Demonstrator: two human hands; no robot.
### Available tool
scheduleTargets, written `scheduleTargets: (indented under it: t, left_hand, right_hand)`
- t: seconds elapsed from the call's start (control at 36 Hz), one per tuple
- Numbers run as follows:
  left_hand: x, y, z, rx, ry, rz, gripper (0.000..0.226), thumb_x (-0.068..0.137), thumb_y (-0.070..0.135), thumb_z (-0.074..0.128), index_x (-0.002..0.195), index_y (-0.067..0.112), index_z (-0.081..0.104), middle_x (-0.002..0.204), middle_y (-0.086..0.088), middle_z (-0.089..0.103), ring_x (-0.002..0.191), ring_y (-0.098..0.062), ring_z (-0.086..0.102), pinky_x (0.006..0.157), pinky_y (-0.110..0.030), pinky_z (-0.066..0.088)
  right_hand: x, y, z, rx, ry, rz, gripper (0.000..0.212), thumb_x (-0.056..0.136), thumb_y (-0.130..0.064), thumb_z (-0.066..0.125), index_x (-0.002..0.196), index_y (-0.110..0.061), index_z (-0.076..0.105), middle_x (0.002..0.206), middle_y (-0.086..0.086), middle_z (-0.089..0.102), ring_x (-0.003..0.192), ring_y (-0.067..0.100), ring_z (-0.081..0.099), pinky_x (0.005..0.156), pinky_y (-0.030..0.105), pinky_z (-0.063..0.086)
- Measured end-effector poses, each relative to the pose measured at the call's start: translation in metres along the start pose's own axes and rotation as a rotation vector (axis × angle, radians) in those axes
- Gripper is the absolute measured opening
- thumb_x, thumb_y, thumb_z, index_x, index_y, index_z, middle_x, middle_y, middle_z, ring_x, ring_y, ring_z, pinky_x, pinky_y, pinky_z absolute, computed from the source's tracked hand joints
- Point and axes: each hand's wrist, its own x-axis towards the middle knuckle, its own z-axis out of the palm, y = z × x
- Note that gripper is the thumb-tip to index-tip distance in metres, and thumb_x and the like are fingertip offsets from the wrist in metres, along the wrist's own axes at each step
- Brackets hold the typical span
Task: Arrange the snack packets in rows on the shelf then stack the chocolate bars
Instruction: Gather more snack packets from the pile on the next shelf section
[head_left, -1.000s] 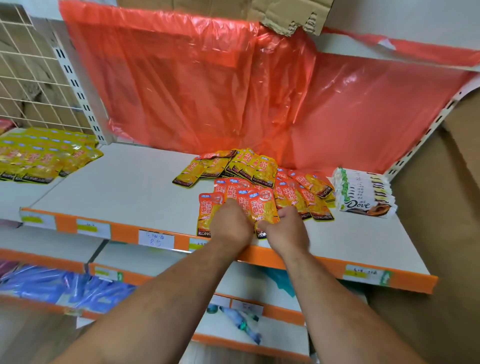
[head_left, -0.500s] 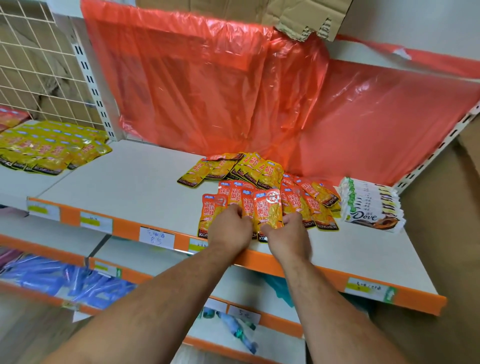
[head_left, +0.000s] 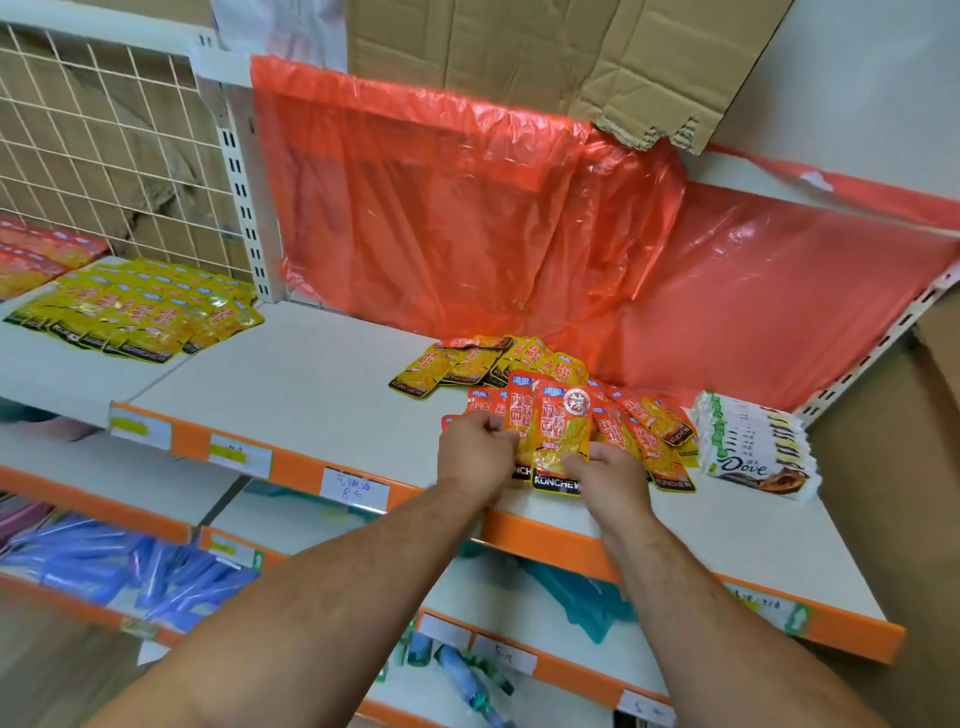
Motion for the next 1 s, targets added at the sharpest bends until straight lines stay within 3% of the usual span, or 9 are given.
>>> scheduleTargets:
  t: [0.19,0.31,0.39,0.47,0.56,0.67,0.81,0.86,1.0]
  left_hand:
    - [0.008,-0.006,-0.056,-0.232,-0.001,-0.139,0.021,0.082,0.012,0.074,0.065,0.015,0.061,0.067,-0.002,0.066,0.064,-0.021,0.062,0.066,-0.036,0.055]
    - [0.016,-0.019,-0.104,-0.309,0.003,-0.198,0.012,0.076,0.011,0.076,0.067,0.011,0.067,0.071,-0.01,0.073,0.073,-0.03,0.073,0.069,-0.052,0.061]
    - [0.019,-0.029,-0.145,-0.314,0.004,-0.177,0.014,0.078,0.006,0.074,0.067,0.012,0.068,0.068,-0.007,0.07,0.068,-0.026,0.069,0.065,-0.038,0.059]
    - [0.022,-0.037,-0.19,-0.309,0.034,-0.16,0.022,0.078,0.003,0.074,0.062,0.013,0.064,0.061,-0.002,0.064,0.061,-0.02,0.061,0.058,-0.025,0.047]
    - [0.028,-0.048,-0.237,-0.311,0.075,-0.17,0.024,0.079,0.0,0.072,0.061,0.012,0.063,0.059,-0.002,0.061,0.059,-0.019,0.059,0.05,-0.019,0.043]
    - [0.037,-0.066,-0.297,-0.279,0.085,-0.155,0.03,0.079,0.0,0.073,0.056,0.013,0.059,0.054,-0.003,0.058,0.051,-0.018,0.052,0.057,-0.026,0.044]
    - [0.046,-0.088,-0.366,-0.262,0.146,-0.163,0.024,0.08,0.004,0.073,0.06,0.014,0.064,0.064,-0.004,0.066,0.058,-0.02,0.059,0.059,-0.026,0.048]
    - [0.049,-0.095,-0.389,-0.279,0.16,-0.161,0.025,0.081,0.001,0.072,0.06,0.011,0.062,0.061,-0.005,0.062,0.052,-0.015,0.053,0.052,-0.02,0.041]
    - [0.056,-0.111,-0.439,-0.303,0.218,-0.187,0.025,0.082,-0.003,0.072,0.062,0.01,0.062,0.057,-0.003,0.059,0.043,-0.008,0.049,0.038,-0.013,0.034]
  right_hand:
    - [-0.019,-0.03,0.037,0.087,-0.061,0.01,0.019,0.091,-0.016,0.07,0.091,0.002,0.068,0.086,0.008,0.066,0.077,0.019,0.055,0.065,0.03,0.036]
    - [-0.035,-0.051,0.072,0.093,-0.104,0.011,0.014,0.091,-0.012,0.07,0.077,-0.012,0.067,0.079,0.002,0.068,0.071,0.015,0.058,0.06,0.027,0.042]
    - [-0.048,-0.066,0.104,0.099,-0.132,0.003,0.013,0.089,-0.013,0.071,0.077,-0.009,0.069,0.086,0.012,0.073,0.075,0.024,0.062,0.068,0.035,0.049]
    - [-0.064,-0.083,0.139,0.106,-0.163,0.005,0.009,0.09,-0.012,0.071,0.082,-0.007,0.07,0.081,0.007,0.072,0.072,0.02,0.063,0.053,0.021,0.046]
    - [-0.082,-0.099,0.178,0.098,-0.194,-0.001,0.006,0.09,-0.013,0.071,0.084,-0.011,0.068,0.085,0.006,0.073,0.072,0.017,0.062,0.055,0.024,0.043]
    - [-0.103,-0.119,0.231,0.092,-0.264,-0.013,0.005,0.09,-0.009,0.07,0.087,-0.006,0.068,0.073,0.003,0.068,0.055,0.009,0.062,0.051,0.02,0.046]
    - [-0.122,-0.142,0.296,0.075,-0.311,-0.022,0.008,0.085,-0.009,0.074,0.09,-0.005,0.069,0.089,0.015,0.075,0.076,0.028,0.071,0.068,0.036,0.057]
    - [-0.129,-0.151,0.318,0.081,-0.338,-0.013,0.01,0.084,-0.006,0.075,0.09,-0.003,0.068,0.091,0.019,0.075,0.085,0.035,0.073,0.08,0.049,0.06]
    - [-0.142,-0.169,0.367,0.069,-0.407,-0.041,0.006,0.086,-0.005,0.072,0.088,-0.003,0.066,0.091,0.02,0.074,0.072,0.027,0.068,0.072,0.042,0.058]
